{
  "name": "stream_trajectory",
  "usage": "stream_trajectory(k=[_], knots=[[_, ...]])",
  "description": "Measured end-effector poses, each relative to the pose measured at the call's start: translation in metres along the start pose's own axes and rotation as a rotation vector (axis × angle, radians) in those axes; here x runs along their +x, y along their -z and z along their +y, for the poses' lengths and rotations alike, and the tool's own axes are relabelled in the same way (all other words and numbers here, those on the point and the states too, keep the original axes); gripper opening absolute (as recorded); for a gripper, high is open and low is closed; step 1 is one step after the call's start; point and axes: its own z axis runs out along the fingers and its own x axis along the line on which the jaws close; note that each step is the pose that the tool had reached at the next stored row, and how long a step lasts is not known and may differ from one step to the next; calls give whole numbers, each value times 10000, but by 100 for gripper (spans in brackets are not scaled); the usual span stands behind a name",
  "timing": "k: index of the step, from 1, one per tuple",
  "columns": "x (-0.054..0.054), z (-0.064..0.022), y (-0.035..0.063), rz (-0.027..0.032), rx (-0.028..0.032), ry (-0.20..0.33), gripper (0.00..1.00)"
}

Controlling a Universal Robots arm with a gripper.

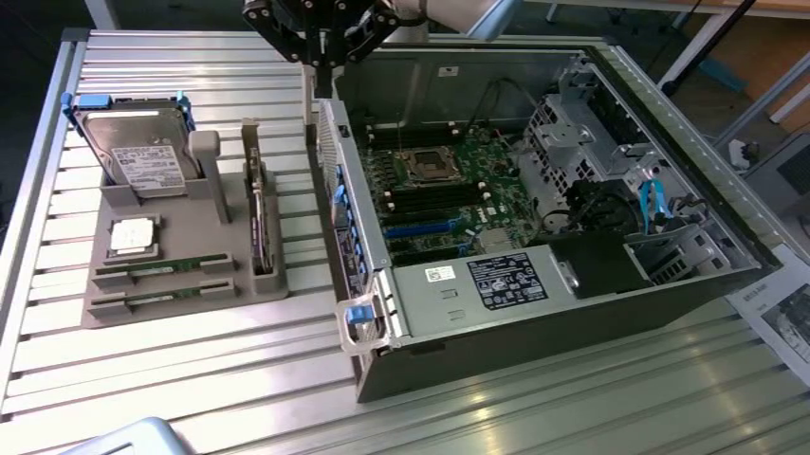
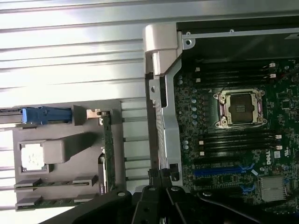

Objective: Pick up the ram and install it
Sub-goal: 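Reach for the ram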

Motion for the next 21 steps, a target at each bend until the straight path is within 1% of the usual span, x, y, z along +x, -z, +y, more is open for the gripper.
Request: stream_trajectory(k=[6,11,21], knots=[[205,-16,6,-37,-3,2,10],[314,-25,10,-53,-4,3,10],[577,-45,18,-93,-7,4,10]])
